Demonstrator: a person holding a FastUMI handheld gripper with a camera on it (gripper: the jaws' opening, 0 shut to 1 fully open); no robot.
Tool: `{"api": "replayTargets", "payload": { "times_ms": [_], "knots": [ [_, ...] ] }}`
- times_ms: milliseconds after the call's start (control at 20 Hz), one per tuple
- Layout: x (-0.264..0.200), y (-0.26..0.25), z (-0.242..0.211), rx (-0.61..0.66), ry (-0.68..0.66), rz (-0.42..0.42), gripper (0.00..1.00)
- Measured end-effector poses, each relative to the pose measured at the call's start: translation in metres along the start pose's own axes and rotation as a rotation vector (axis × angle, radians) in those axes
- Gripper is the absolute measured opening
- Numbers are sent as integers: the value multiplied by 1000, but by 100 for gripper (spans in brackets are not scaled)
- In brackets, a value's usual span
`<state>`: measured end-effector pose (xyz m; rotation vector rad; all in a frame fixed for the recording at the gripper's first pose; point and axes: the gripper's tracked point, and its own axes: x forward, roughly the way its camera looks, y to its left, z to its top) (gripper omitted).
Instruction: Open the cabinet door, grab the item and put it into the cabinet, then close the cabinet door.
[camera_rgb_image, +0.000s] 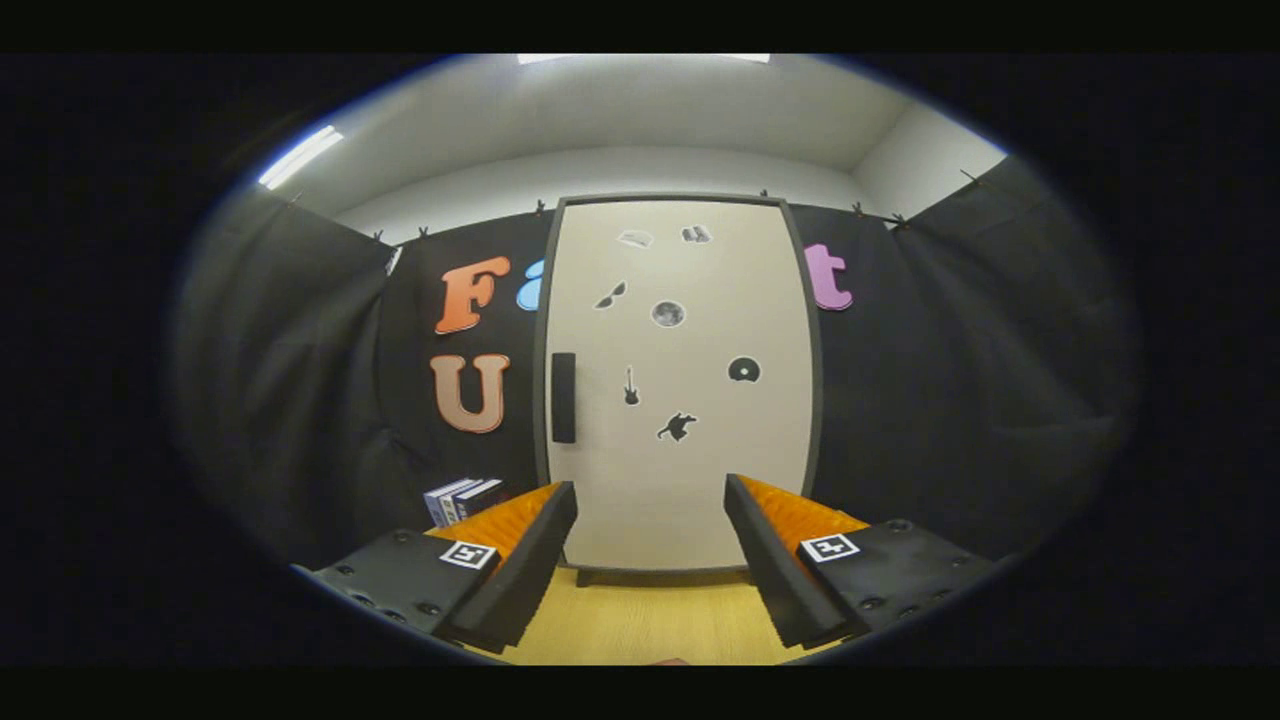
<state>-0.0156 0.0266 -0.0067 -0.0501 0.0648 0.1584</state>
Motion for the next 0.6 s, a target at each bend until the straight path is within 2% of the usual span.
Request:
{"api": "replayTargets", "payload": {
  "times_ms": [150, 600],
  "knots": [
    [-10, -14, -4, -1, 3, -21, 95],
    [4, -28, -7, 18, 11, -56, 95]
  ]
}}
